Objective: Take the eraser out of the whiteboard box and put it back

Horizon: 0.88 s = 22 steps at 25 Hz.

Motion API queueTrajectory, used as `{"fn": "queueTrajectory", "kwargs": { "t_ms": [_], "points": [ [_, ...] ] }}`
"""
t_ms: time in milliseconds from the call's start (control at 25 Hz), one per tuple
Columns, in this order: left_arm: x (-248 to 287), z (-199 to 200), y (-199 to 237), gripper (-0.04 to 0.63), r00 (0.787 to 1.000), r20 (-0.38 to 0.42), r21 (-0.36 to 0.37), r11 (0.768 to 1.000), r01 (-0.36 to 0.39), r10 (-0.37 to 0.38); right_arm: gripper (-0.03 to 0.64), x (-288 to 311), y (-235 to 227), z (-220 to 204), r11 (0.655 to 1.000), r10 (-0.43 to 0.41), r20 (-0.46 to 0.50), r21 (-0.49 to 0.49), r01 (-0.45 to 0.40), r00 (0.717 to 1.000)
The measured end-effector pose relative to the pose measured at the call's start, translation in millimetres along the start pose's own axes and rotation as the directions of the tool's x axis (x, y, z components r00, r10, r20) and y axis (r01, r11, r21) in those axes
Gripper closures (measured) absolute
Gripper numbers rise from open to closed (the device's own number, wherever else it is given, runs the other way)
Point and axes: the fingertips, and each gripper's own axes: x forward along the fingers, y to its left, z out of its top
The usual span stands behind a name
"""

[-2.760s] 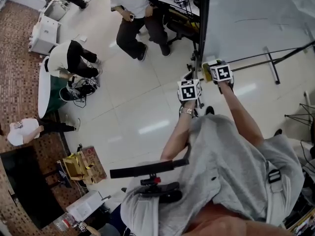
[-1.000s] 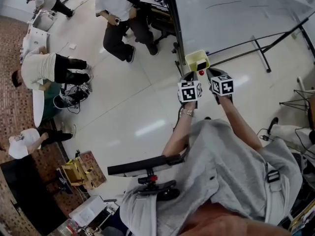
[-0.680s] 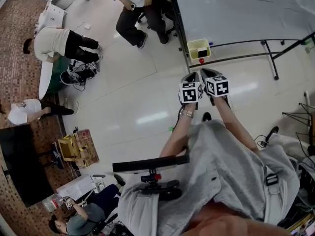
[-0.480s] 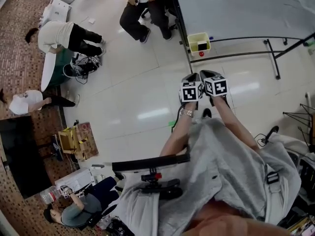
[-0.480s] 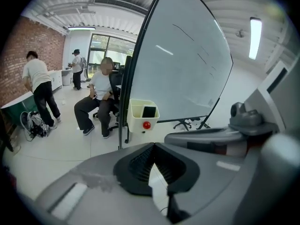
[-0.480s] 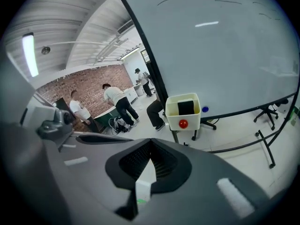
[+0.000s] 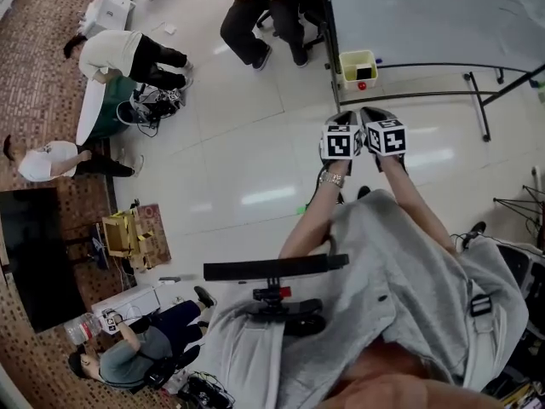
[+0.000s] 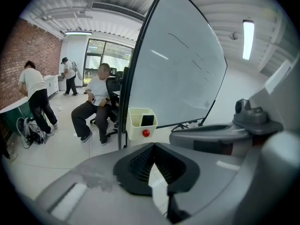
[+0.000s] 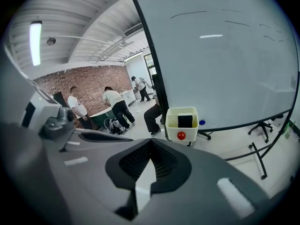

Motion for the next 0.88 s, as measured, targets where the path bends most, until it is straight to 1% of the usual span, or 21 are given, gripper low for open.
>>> {"fn": "queueTrajectory", "kwargs": {
  "t_ms": [160,280,520,880],
  "points": [
    [-5,1,12,0.593,1.0,0.012,-0.011,1.0,-0.002,0.002,0.614,5,21,-2,1.0,0.028,-0.015,-0.007,-0.028,1.0],
    [-8,4,19,0.592,1.0,0.016,-0.003,1.0,-0.008,0.008,0.614,8,32,0,0.999,0.044,-0.012,-0.012,-0.044,0.999],
    [-3,3,6,0.592,1.0,0.012,-0.007,1.0,0.02,-0.02,0.614,4,19,-4,1.0,0.025,-0.014,0.012,-0.025,1.0],
    [-3,2,11,0.592,1.0,0.003,-0.004,1.0,0.013,-0.013,0.615,7,23,-6,0.998,0.042,-0.011,0.037,-0.042,0.999]
  ]
}}
